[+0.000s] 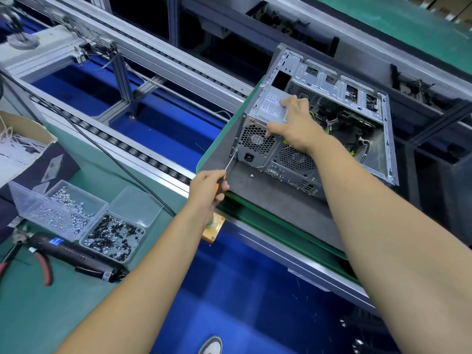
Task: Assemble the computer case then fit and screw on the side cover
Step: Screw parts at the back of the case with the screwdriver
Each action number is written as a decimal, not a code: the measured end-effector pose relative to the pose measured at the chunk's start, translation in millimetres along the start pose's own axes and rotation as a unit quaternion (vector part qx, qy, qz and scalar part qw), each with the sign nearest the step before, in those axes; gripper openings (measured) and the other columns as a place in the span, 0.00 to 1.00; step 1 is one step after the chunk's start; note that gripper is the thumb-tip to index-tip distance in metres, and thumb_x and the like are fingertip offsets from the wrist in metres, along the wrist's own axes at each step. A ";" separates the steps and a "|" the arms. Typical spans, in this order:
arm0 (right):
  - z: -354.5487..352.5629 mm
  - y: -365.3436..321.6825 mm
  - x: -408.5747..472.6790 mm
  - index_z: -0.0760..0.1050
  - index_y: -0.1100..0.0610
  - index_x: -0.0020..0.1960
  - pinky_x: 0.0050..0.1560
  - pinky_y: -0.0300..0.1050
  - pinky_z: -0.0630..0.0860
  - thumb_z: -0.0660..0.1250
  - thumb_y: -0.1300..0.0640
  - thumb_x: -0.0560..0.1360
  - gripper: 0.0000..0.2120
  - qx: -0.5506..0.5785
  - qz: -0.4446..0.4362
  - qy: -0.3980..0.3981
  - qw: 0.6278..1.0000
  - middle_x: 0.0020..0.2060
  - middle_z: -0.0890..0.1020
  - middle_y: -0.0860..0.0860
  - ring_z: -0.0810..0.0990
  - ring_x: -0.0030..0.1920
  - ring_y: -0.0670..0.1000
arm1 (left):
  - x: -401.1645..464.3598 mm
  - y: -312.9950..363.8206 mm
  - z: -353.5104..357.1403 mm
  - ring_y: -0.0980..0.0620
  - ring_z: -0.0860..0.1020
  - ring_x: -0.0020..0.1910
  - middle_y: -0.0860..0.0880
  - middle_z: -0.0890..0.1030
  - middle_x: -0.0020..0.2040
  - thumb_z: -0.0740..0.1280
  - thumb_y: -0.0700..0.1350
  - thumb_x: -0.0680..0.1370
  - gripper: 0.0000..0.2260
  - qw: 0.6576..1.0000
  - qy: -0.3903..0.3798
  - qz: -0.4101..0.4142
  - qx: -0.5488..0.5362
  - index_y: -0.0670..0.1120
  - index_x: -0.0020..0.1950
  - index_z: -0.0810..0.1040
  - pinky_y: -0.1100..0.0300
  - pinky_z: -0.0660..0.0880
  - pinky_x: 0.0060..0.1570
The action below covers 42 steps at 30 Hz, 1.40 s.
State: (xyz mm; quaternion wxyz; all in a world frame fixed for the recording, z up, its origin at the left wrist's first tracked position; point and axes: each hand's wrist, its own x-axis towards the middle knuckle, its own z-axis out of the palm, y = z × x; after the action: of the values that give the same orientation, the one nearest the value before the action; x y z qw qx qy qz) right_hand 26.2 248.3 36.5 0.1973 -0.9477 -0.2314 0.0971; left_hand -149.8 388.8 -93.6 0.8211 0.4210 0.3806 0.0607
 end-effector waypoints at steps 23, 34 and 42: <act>3.4 6.7 5.1 0.59 0.47 0.73 0.58 0.63 0.77 0.71 0.35 0.65 0.42 -0.002 -0.002 -0.010 1.000 0.66 0.59 0.48 0.75 0.59 0.59 | -0.7 -12.8 7.7 0.58 0.73 0.26 0.45 0.80 0.37 0.70 0.46 0.79 0.07 0.986 -0.013 -0.083 -0.146 0.46 0.49 0.75 0.69 0.60 0.19; 1.7 5.8 3.9 0.58 0.48 0.75 0.61 0.63 0.75 0.73 0.39 0.64 0.44 0.002 -0.007 -0.024 1.000 0.71 0.57 0.48 0.71 0.62 0.59 | 4.0 -30.5 -3.9 0.46 0.71 0.31 0.48 0.71 0.42 0.60 0.48 0.86 0.09 0.621 0.170 0.477 0.598 0.46 0.49 0.71 0.53 0.71 0.25; 2.0 7.3 6.5 0.58 0.48 0.74 0.60 0.62 0.75 0.73 0.38 0.63 0.45 0.001 -0.010 -0.018 1.000 0.64 0.58 0.47 0.71 0.61 0.57 | -3.3 -4.9 -0.6 0.55 0.77 0.31 0.46 0.80 0.38 0.71 0.41 0.77 0.03 0.998 0.000 0.043 -0.042 0.45 0.49 0.79 0.65 0.67 0.25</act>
State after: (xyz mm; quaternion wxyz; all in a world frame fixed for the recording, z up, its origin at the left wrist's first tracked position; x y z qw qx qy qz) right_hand 34.3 246.1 31.0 0.1949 -0.9432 -0.2446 0.1122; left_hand -153.6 384.6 -95.5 0.8347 0.4018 0.3595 0.1122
